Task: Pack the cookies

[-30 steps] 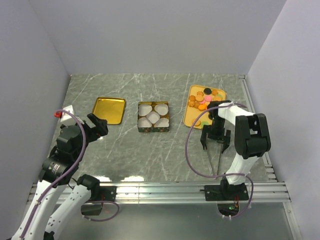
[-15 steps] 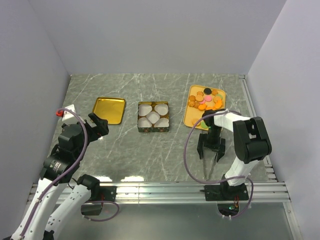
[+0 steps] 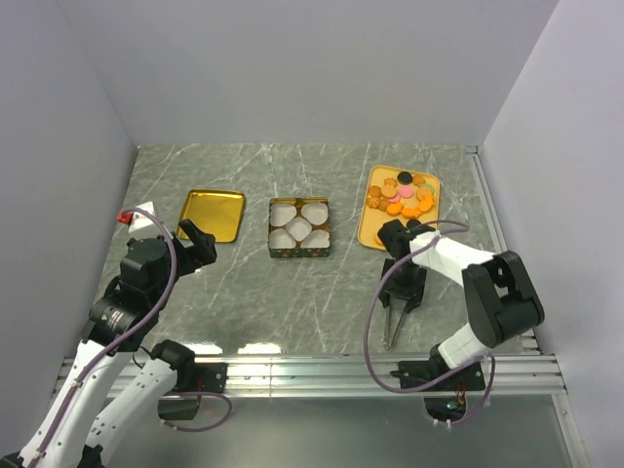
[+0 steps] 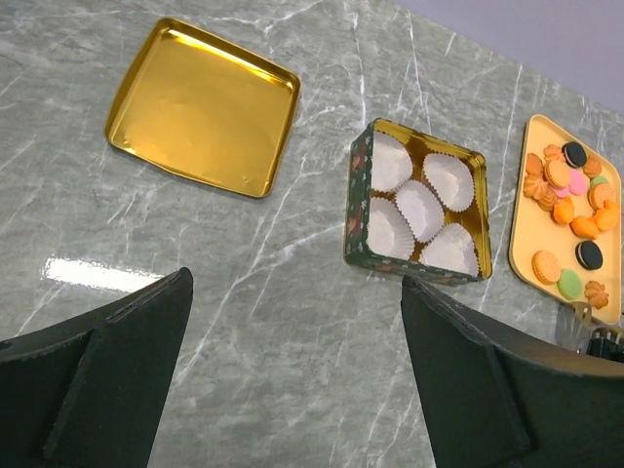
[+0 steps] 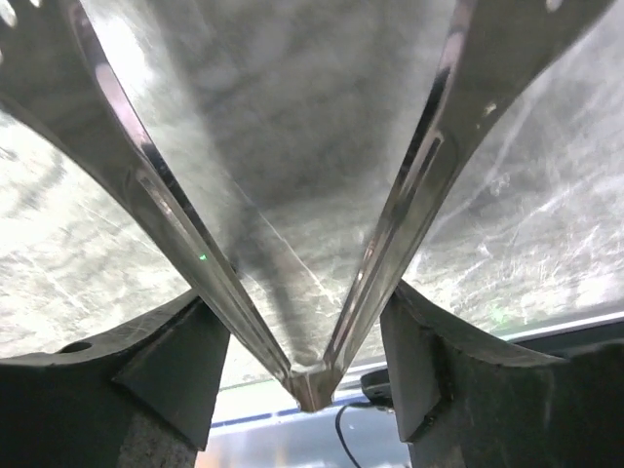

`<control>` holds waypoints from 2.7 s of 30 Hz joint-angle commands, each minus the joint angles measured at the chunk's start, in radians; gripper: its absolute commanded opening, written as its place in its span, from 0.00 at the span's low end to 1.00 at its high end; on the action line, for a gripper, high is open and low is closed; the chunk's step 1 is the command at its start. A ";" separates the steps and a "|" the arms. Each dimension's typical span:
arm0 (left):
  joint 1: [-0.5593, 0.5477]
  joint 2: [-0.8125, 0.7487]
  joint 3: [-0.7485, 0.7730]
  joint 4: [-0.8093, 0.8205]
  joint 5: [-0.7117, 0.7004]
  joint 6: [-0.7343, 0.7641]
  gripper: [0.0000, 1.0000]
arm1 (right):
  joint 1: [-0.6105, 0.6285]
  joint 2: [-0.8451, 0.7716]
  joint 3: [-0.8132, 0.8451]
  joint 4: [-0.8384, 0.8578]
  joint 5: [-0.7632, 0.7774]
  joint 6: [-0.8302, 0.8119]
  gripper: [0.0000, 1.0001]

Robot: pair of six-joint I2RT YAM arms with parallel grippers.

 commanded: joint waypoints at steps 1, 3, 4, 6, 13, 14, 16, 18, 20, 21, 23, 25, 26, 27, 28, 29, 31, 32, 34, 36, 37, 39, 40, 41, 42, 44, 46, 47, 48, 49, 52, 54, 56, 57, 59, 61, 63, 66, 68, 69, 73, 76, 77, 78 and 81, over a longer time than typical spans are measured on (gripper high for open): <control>-0.018 0.010 0.006 0.016 -0.014 0.009 0.94 | 0.017 -0.083 -0.058 0.053 0.036 0.084 0.70; -0.025 0.015 0.007 0.012 -0.017 0.006 0.94 | 0.025 -0.122 -0.112 0.088 0.031 0.115 0.72; -0.032 0.018 0.007 0.012 -0.020 0.004 0.93 | 0.025 -0.136 -0.144 0.101 0.033 0.126 0.72; -0.040 0.025 0.009 0.009 -0.025 0.002 0.93 | 0.034 -0.169 -0.166 0.130 0.036 0.156 0.73; -0.074 0.039 0.012 0.001 -0.036 -0.005 0.93 | 0.089 -0.208 -0.170 0.144 0.105 0.219 0.70; -0.074 0.041 0.012 -0.001 -0.037 -0.005 0.93 | 0.095 -0.196 -0.166 0.141 0.112 0.227 0.69; -0.078 0.041 0.012 -0.001 -0.037 -0.007 0.93 | 0.124 -0.176 -0.153 0.136 0.132 0.233 0.64; -0.080 0.038 0.013 -0.002 -0.040 -0.008 0.93 | 0.143 -0.147 -0.147 0.135 0.138 0.242 0.59; -0.080 0.038 0.013 -0.004 -0.042 -0.008 0.93 | 0.172 -0.130 -0.118 0.110 0.149 0.251 0.52; -0.080 0.039 0.012 -0.004 -0.045 -0.010 0.93 | 0.187 -0.133 -0.098 0.093 0.158 0.254 0.50; -0.081 0.039 0.012 -0.005 -0.047 -0.011 0.93 | 0.230 -0.156 -0.020 0.024 0.192 0.262 0.49; -0.080 0.039 0.013 -0.007 -0.050 -0.013 0.93 | 0.250 -0.180 0.079 -0.029 0.203 0.262 0.49; -0.080 0.036 0.012 -0.005 -0.051 -0.013 0.93 | 0.258 -0.203 0.116 -0.083 0.206 0.262 0.49; -0.081 0.035 0.010 -0.005 -0.050 -0.014 0.93 | 0.270 -0.215 0.155 -0.112 0.217 0.261 0.49; -0.080 0.036 0.010 -0.005 -0.051 -0.013 0.93 | 0.273 -0.225 0.228 -0.140 0.223 0.261 0.49; -0.080 0.035 0.010 -0.005 -0.051 -0.014 0.93 | 0.273 -0.238 0.265 -0.199 0.227 0.256 0.50; -0.080 0.035 0.010 -0.004 -0.050 -0.013 0.93 | 0.279 -0.249 0.361 -0.249 0.243 0.250 0.51; -0.080 0.035 0.012 -0.005 -0.050 -0.013 0.93 | 0.281 -0.254 0.388 -0.288 0.249 0.242 0.51; -0.081 0.033 0.010 -0.004 -0.047 -0.013 0.93 | 0.280 -0.252 0.451 -0.333 0.266 0.236 0.53; -0.080 0.033 0.010 -0.002 -0.048 -0.013 0.93 | 0.280 -0.249 0.479 -0.348 0.270 0.235 0.54; -0.080 0.033 0.010 -0.004 -0.048 -0.013 0.93 | 0.280 -0.249 0.495 -0.353 0.270 0.236 0.54; -0.081 0.035 0.010 -0.002 -0.050 -0.013 0.93 | 0.281 -0.243 0.500 -0.346 0.267 0.233 0.54; -0.081 0.035 0.010 -0.004 -0.050 -0.013 0.93 | 0.280 -0.240 0.506 -0.345 0.267 0.232 0.54; -0.083 0.036 0.009 -0.005 -0.051 -0.014 0.93 | 0.280 -0.229 0.509 -0.347 0.272 0.228 0.54; -0.083 0.035 0.010 -0.005 -0.053 -0.014 0.93 | 0.280 -0.223 0.514 -0.349 0.275 0.225 0.55; -0.084 0.038 0.010 -0.007 -0.054 -0.017 0.93 | 0.276 -0.203 0.544 -0.359 0.295 0.213 0.56; -0.086 0.038 0.009 -0.008 -0.056 -0.017 0.93 | 0.267 -0.190 0.589 -0.365 0.309 0.201 0.57; -0.086 0.039 0.009 -0.008 -0.057 -0.017 0.93 | 0.254 -0.174 0.603 -0.367 0.310 0.181 0.57; -0.084 0.041 0.012 -0.008 -0.057 -0.019 0.93 | 0.241 -0.168 0.614 -0.365 0.307 0.170 0.57; -0.086 0.042 0.012 -0.008 -0.057 -0.017 0.93 | 0.234 -0.163 0.629 -0.365 0.306 0.160 0.57; -0.084 0.042 0.012 -0.010 -0.060 -0.021 0.93 | 0.188 -0.147 0.637 -0.344 0.266 0.109 0.57; -0.084 0.035 0.010 -0.008 -0.063 -0.022 0.93 | 0.157 -0.128 0.638 -0.332 0.241 0.069 0.57; -0.084 0.025 0.006 -0.007 -0.065 -0.022 0.93 | 0.143 -0.099 0.647 -0.333 0.220 0.034 0.57; -0.086 0.021 0.003 -0.004 -0.066 -0.022 0.93 | 0.137 -0.090 0.653 -0.336 0.212 0.020 0.57; -0.084 0.009 -0.002 -0.002 -0.070 -0.024 0.94 | 0.117 -0.061 0.670 -0.338 0.197 -0.009 0.57; -0.084 0.001 -0.005 0.001 -0.073 -0.025 0.94 | 0.096 -0.039 0.689 -0.336 0.174 -0.026 0.57; -0.084 -0.002 -0.005 -0.001 -0.077 -0.027 0.95 | 0.079 -0.025 0.698 -0.335 0.155 -0.051 0.57; -0.086 0.004 -0.003 -0.004 -0.080 -0.030 0.95 | 0.036 -0.005 0.709 -0.313 0.102 -0.091 0.58; -0.084 0.005 -0.003 -0.005 -0.080 -0.031 0.94 | -0.002 0.022 0.733 -0.313 0.097 -0.123 0.61; -0.084 0.005 -0.003 -0.005 -0.080 -0.031 0.94 | -0.018 0.036 0.744 -0.312 0.094 -0.132 0.63; -0.086 0.002 -0.003 -0.005 -0.083 -0.031 0.95 | -0.055 0.128 0.822 -0.325 0.076 -0.184 0.64; -0.083 0.007 -0.002 -0.007 -0.089 -0.033 0.94 | -0.058 0.178 0.857 -0.332 0.069 -0.195 0.64; -0.083 0.007 -0.002 -0.008 -0.088 -0.034 0.94 | -0.058 0.188 0.861 -0.330 0.063 -0.195 0.63; -0.083 0.008 -0.002 -0.008 -0.090 -0.036 0.94 | -0.059 0.195 0.861 -0.327 0.059 -0.196 0.62; -0.081 0.007 -0.002 -0.011 -0.099 -0.039 0.94 | -0.075 0.219 0.853 -0.315 0.034 -0.193 0.61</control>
